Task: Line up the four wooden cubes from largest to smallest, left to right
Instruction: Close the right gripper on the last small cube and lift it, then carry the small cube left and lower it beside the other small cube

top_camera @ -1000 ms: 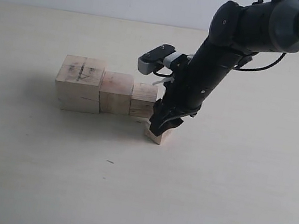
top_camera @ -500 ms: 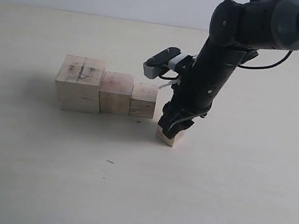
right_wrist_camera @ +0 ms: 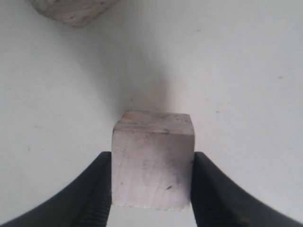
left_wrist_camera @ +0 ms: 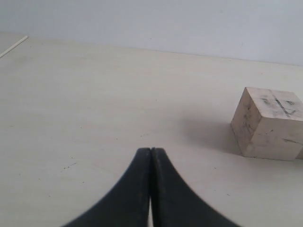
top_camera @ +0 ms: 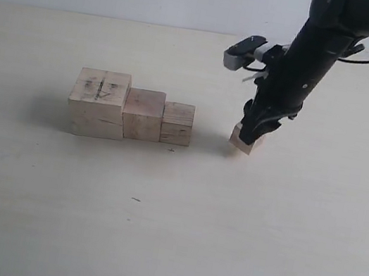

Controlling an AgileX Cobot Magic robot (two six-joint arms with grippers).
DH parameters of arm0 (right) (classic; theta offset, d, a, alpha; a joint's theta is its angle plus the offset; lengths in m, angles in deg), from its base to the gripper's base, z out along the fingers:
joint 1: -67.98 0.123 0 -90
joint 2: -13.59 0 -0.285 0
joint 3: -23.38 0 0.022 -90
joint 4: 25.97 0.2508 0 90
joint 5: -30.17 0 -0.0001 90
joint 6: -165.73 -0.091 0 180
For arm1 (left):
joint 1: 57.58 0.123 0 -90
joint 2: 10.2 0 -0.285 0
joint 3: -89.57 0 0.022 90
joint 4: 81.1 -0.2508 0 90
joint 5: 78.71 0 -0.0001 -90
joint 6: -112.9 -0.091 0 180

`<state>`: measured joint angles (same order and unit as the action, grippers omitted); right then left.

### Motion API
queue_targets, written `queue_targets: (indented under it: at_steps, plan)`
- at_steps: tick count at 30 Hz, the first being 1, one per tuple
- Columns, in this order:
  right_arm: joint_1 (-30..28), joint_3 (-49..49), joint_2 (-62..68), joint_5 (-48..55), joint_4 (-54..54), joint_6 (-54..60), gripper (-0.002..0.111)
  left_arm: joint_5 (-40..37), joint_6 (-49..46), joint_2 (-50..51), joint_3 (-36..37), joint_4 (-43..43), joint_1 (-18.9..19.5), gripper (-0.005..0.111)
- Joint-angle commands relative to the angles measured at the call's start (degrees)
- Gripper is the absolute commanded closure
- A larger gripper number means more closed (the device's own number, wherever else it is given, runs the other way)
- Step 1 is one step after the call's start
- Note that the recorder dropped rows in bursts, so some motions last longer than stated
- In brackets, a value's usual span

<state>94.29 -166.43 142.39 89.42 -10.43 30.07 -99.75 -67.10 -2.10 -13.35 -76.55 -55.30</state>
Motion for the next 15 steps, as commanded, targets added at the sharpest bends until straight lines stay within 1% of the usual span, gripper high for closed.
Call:
queue_targets:
  at_steps: [1,6,12,15]
  plan:
    - [-0.9,-3.1,-0.2,2.5,2.4,9.6,0.108,0.6,0.0,-0.3,0.1,-0.1,-0.3,0.107]
    - [-0.3,-3.2,-0.2,2.1,3.9,22.8,0.108,0.6,0.0,-0.3,0.1,-0.1,-0.3,0.107]
    - [-0.3,-3.2,-0.2,0.1,5.5,34.0,0.108,0.6,0.0,-0.3,0.1,-0.1,-0.3,0.107]
    - [-0.3,-3.2,-0.2,-2.2,5.6,36.6,0.108,0.6,0.0,-0.3,0.1,-0.1,-0.3,0.107]
